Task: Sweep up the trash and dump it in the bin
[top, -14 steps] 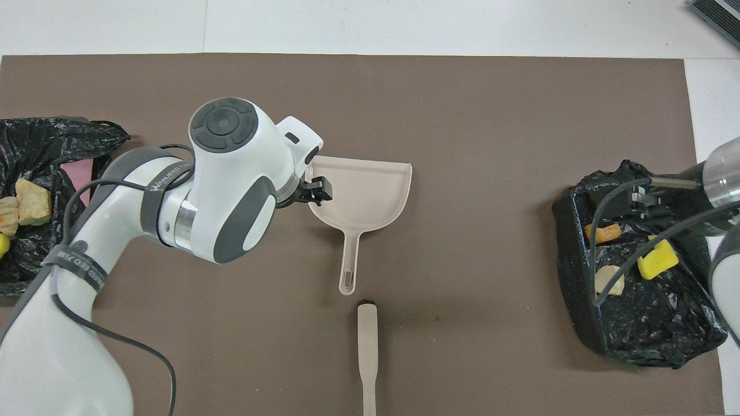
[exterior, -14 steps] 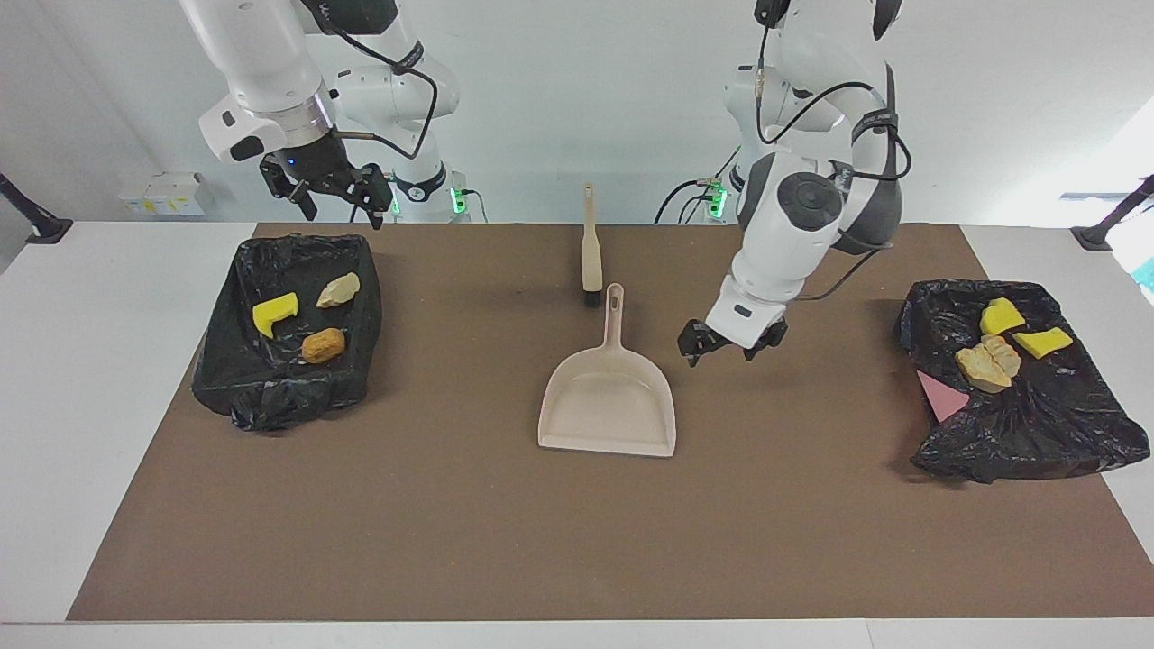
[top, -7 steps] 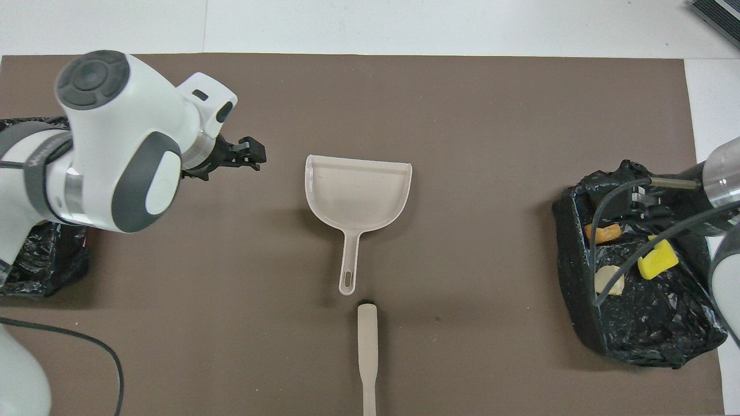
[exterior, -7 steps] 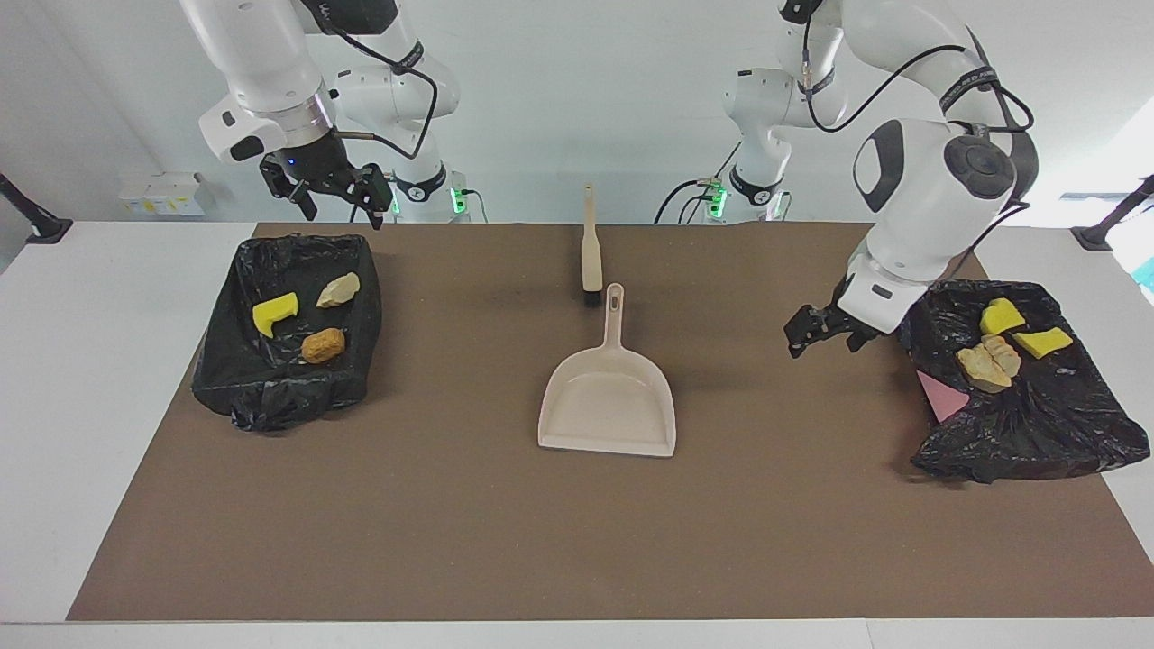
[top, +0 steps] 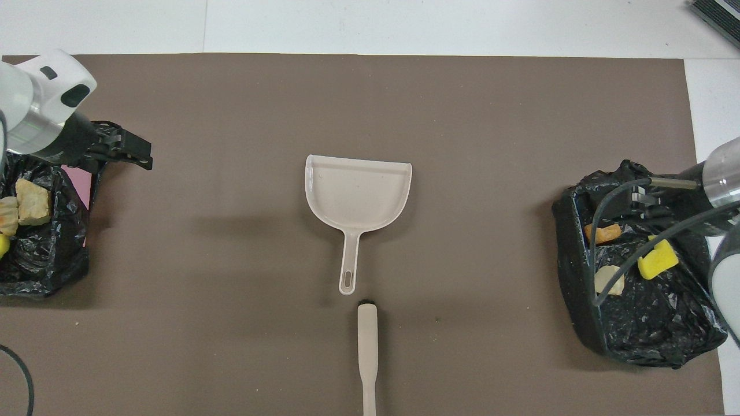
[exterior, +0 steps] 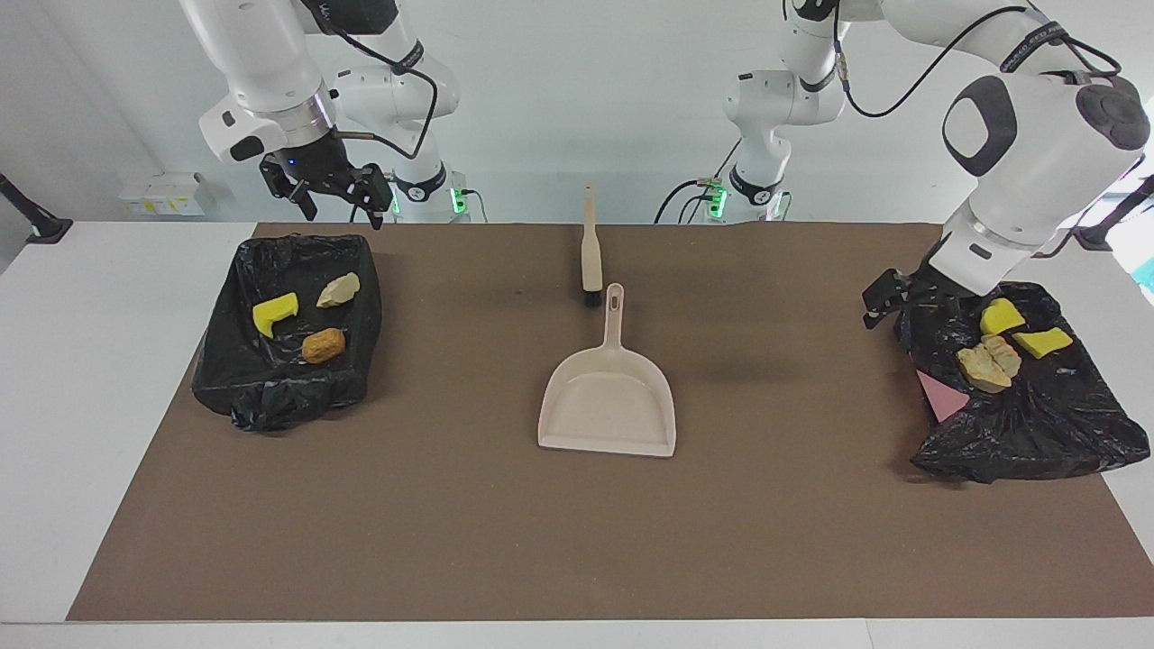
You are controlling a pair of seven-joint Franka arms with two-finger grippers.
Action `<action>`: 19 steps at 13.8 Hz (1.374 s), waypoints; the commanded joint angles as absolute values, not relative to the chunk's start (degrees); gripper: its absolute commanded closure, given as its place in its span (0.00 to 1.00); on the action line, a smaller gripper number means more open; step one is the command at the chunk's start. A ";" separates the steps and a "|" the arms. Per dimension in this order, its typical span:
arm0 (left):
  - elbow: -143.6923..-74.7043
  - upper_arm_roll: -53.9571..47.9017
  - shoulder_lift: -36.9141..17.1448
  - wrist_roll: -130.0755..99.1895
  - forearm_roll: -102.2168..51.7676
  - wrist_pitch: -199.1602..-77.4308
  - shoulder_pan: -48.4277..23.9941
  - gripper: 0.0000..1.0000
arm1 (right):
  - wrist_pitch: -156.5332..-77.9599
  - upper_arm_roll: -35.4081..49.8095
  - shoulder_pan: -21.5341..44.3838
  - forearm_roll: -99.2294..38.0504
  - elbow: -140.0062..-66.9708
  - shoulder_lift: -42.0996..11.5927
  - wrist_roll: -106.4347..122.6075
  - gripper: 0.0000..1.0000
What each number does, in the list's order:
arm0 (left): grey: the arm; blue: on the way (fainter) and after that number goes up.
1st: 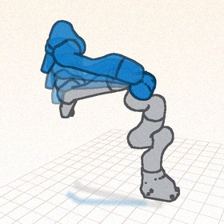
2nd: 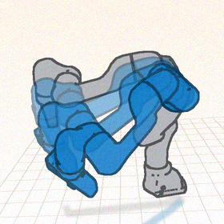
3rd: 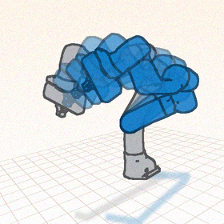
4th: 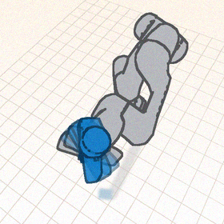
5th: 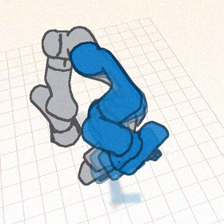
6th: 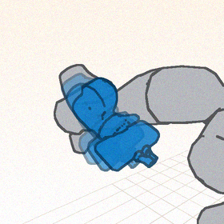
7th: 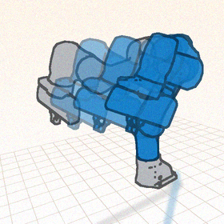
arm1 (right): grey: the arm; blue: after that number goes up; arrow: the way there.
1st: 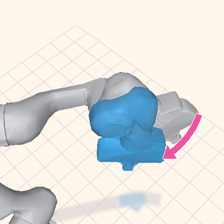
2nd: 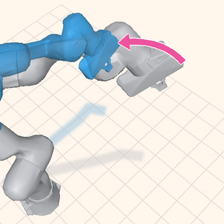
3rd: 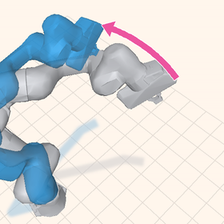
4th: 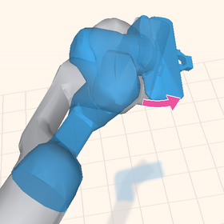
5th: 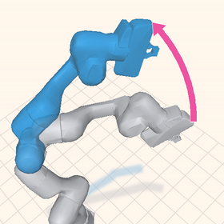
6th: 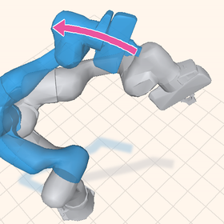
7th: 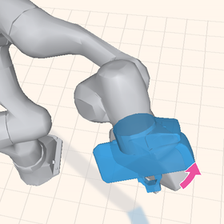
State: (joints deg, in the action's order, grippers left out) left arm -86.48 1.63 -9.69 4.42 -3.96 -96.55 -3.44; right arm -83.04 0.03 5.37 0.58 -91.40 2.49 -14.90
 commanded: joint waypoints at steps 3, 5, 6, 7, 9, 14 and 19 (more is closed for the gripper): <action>-89.74 1.76 -5.45 9.67 -0.44 -96.15 -3.52 0.00 | -82.53 0.35 4.39 0.62 -93.07 4.04 -12.92 0.00; -90.17 1.76 -4.66 9.49 -0.44 -95.28 -3.34 0.00 | -82.62 0.35 4.39 0.62 -93.34 4.31 -13.01 0.00; -92.26 1.93 -3.09 9.32 -0.44 -96.40 -3.25 0.00 | -82.62 0.35 4.39 0.62 -93.34 4.31 -13.01 0.00; -93.94 1.76 -1.08 9.32 -0.44 -96.50 -3.25 0.00 | -82.62 0.35 4.39 0.62 -93.43 4.31 -13.01 0.00; -94.48 1.76 0.78 9.67 -0.44 -94.49 -3.25 0.00 | -82.62 0.35 4.39 0.62 -93.43 4.31 -13.01 0.00; -90.45 1.76 1.41 9.49 0.00 -86.42 -3.34 0.00 | -82.62 0.35 4.04 0.62 -93.43 4.31 -13.01 0.00; -90.44 1.76 1.67 8.97 -0.09 -85.17 -3.25 0.00 | -82.62 0.35 3.78 0.62 -93.78 4.66 -12.92 0.00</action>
